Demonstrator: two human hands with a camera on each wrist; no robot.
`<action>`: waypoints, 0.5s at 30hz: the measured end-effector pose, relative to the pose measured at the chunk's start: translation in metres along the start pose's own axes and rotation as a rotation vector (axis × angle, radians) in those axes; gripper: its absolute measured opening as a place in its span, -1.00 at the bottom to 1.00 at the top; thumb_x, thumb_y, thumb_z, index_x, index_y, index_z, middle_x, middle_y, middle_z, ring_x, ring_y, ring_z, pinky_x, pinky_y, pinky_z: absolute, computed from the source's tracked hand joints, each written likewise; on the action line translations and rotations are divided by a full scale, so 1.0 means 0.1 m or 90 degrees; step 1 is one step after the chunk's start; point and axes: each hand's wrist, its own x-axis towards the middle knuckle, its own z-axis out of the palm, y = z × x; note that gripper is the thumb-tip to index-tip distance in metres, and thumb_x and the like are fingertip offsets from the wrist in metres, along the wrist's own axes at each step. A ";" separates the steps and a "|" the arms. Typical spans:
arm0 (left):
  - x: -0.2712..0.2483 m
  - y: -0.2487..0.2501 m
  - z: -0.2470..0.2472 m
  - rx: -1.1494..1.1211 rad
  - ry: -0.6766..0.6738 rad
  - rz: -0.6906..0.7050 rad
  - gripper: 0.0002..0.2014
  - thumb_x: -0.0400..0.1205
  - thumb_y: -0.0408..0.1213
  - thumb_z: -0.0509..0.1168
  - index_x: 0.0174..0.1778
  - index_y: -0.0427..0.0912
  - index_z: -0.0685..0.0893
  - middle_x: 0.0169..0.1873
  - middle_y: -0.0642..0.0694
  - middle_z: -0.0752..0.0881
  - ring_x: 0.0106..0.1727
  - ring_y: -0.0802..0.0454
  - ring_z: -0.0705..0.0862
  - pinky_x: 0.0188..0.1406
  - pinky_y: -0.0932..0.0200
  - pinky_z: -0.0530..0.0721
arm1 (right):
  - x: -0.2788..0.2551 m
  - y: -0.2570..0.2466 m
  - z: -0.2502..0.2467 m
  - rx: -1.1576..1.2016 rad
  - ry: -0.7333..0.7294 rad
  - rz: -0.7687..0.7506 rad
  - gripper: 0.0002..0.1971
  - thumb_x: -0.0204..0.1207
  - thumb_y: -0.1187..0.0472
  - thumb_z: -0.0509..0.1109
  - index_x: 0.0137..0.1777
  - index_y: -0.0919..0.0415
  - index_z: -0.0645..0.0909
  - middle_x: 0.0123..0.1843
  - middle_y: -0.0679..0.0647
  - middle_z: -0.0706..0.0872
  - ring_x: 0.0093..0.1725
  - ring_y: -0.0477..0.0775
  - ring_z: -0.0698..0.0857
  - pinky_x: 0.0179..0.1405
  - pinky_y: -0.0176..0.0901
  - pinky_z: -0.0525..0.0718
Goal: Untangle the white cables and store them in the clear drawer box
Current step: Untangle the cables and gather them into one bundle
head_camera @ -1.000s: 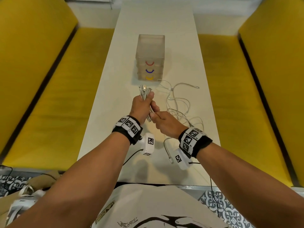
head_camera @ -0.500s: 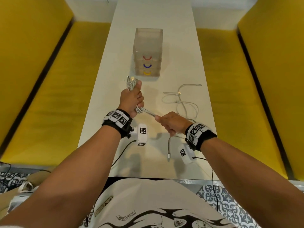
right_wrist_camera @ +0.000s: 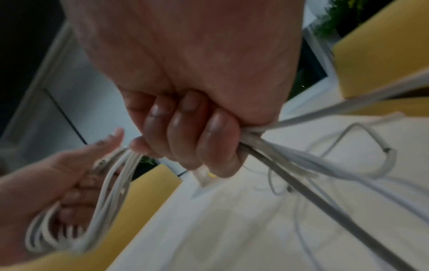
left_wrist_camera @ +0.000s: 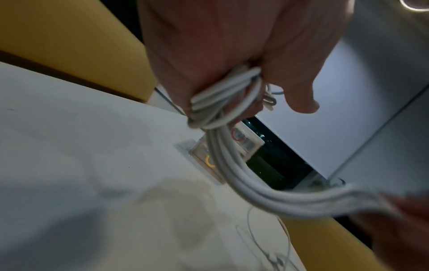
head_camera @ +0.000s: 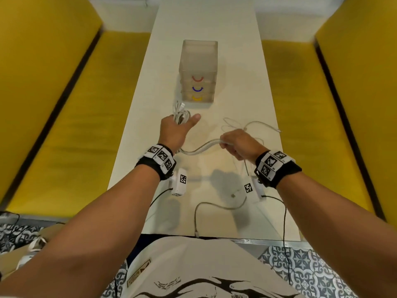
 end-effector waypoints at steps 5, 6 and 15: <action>-0.12 0.03 0.26 0.006 -0.071 0.015 -0.55 0.56 0.16 0.48 -0.38 -0.10 0.53 -0.58 0.12 0.45 -0.52 0.10 0.36 -0.49 0.18 0.40 | 0.10 -0.50 -0.06 -0.091 -0.030 -0.037 -0.64 0.69 0.00 0.27 -0.25 0.23 0.61 -0.51 0.04 0.32 -0.55 -0.01 0.19 -0.55 -0.20 0.12; -0.14 0.03 0.30 0.003 -0.086 0.027 -0.56 0.59 0.16 0.45 -0.36 -0.12 0.56 -0.60 0.15 0.46 -0.54 0.12 0.37 -0.50 0.20 0.40 | 0.12 -0.56 -0.06 -0.111 -0.032 -0.042 -0.63 0.67 -0.04 0.28 -0.26 0.20 0.60 -0.50 0.02 0.33 -0.54 -0.02 0.19 -0.56 -0.22 0.13; -0.14 0.05 0.27 -0.090 -0.217 -0.004 -0.71 0.70 -0.09 0.40 -0.04 -0.30 0.69 -0.39 -0.13 0.65 -0.55 0.06 0.46 -0.60 0.25 0.45 | 0.26 -0.62 -0.04 -0.019 -0.034 -0.033 -0.61 0.73 0.04 0.27 -0.35 0.16 0.51 -0.51 0.03 0.32 -0.54 -0.02 0.14 -0.52 -0.19 0.05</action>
